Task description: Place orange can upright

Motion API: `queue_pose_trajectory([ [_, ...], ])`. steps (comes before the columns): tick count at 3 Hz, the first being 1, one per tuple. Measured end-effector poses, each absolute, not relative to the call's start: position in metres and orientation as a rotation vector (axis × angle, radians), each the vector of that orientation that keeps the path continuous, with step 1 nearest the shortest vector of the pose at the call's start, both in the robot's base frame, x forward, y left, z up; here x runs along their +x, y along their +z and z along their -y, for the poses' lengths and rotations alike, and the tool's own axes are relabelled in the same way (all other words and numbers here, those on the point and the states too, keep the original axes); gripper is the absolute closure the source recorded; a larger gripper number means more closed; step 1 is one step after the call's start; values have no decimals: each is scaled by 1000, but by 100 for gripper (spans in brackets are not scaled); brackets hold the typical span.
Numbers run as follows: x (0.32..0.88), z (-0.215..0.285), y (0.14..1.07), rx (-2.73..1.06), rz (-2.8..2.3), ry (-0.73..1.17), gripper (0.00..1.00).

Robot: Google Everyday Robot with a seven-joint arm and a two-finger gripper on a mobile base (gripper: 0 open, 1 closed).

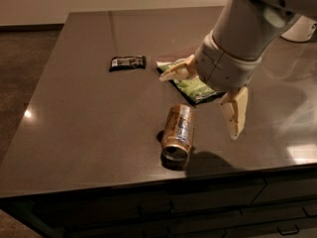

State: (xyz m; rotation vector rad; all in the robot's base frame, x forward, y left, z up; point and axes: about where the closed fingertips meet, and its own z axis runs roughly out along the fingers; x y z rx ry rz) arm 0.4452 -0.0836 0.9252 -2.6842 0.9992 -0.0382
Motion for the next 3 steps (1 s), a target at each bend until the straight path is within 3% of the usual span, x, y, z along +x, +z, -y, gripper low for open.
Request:
queue_pose_trajectory([
  [3, 426, 58, 883, -2903, -694, -30, 0],
])
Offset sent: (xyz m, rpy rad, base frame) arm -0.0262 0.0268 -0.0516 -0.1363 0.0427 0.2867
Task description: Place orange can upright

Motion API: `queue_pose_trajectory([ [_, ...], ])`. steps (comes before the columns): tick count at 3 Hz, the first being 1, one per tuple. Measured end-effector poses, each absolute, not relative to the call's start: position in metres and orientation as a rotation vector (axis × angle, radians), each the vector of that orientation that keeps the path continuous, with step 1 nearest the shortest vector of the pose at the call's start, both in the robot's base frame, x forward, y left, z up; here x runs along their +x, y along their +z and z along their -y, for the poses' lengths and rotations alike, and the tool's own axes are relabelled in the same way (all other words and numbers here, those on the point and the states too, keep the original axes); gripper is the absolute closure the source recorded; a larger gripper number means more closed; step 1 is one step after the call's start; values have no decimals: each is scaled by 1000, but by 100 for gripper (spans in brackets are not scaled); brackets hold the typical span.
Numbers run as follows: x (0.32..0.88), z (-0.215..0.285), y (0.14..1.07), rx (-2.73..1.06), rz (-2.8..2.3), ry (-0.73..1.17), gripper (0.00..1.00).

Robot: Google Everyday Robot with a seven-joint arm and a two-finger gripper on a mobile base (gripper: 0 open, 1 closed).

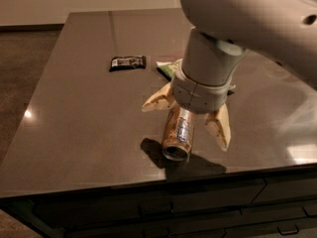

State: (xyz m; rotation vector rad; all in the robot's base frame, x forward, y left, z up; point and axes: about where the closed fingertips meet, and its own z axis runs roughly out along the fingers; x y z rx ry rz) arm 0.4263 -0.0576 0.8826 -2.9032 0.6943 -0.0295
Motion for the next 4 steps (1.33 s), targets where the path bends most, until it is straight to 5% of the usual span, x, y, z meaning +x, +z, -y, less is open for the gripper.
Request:
queue_pose_trajectory([
  [2, 426, 53, 865, -2986, -638, -85, 0],
  [4, 428, 54, 857, -3023, -669, -92, 41],
])
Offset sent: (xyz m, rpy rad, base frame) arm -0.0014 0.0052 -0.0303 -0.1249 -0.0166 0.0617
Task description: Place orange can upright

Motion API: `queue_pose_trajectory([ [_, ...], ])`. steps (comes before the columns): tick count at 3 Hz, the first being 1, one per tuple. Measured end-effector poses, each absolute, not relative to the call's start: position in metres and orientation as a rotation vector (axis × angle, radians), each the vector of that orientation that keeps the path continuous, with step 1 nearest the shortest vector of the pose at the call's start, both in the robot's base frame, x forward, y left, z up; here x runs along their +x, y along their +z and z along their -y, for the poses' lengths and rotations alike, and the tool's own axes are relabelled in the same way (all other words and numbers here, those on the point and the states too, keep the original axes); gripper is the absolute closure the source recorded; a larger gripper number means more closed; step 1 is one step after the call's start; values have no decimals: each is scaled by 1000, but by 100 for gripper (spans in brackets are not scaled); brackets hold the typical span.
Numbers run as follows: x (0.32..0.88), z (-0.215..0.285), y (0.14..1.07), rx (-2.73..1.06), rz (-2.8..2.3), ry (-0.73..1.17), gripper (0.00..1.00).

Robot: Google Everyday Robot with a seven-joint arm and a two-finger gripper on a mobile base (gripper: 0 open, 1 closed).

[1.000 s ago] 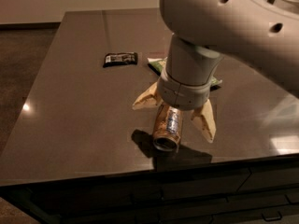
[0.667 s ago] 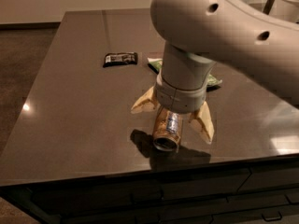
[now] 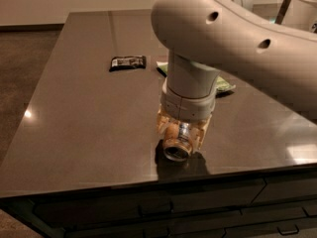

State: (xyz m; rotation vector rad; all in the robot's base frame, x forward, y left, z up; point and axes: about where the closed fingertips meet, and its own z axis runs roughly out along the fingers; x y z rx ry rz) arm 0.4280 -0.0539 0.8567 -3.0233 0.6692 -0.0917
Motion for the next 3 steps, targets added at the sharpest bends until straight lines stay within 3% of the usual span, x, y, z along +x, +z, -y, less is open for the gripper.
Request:
queue_pose_trajectory([
  [2, 432, 45, 870, -2920, -813, -11, 88],
  [3, 433, 34, 891, -2802, -940, 105, 100],
])
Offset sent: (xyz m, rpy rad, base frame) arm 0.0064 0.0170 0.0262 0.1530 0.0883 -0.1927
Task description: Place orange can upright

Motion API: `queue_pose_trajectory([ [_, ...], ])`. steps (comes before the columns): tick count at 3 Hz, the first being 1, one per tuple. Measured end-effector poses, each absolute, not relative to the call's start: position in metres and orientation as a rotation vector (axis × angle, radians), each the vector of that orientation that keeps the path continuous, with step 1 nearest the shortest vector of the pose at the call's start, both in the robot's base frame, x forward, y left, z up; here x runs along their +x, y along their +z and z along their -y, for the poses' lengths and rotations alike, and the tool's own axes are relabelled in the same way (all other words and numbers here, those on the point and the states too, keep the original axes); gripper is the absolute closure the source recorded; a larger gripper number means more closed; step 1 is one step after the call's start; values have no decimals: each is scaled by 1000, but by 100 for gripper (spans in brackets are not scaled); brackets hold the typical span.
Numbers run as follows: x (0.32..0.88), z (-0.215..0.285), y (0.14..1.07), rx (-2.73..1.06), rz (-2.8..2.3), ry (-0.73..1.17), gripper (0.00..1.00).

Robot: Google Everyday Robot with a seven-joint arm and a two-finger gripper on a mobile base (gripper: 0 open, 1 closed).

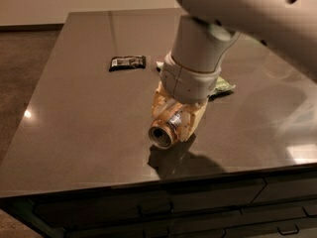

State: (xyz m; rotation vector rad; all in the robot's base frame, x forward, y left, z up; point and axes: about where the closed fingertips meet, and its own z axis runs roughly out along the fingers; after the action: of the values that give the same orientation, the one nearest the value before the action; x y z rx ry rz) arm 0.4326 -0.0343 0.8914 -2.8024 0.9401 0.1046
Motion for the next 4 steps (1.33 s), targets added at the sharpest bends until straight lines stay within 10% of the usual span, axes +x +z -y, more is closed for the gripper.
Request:
queue_pose_trajectory([
  [4, 425, -7, 931, -2086, -1433, 722, 100],
])
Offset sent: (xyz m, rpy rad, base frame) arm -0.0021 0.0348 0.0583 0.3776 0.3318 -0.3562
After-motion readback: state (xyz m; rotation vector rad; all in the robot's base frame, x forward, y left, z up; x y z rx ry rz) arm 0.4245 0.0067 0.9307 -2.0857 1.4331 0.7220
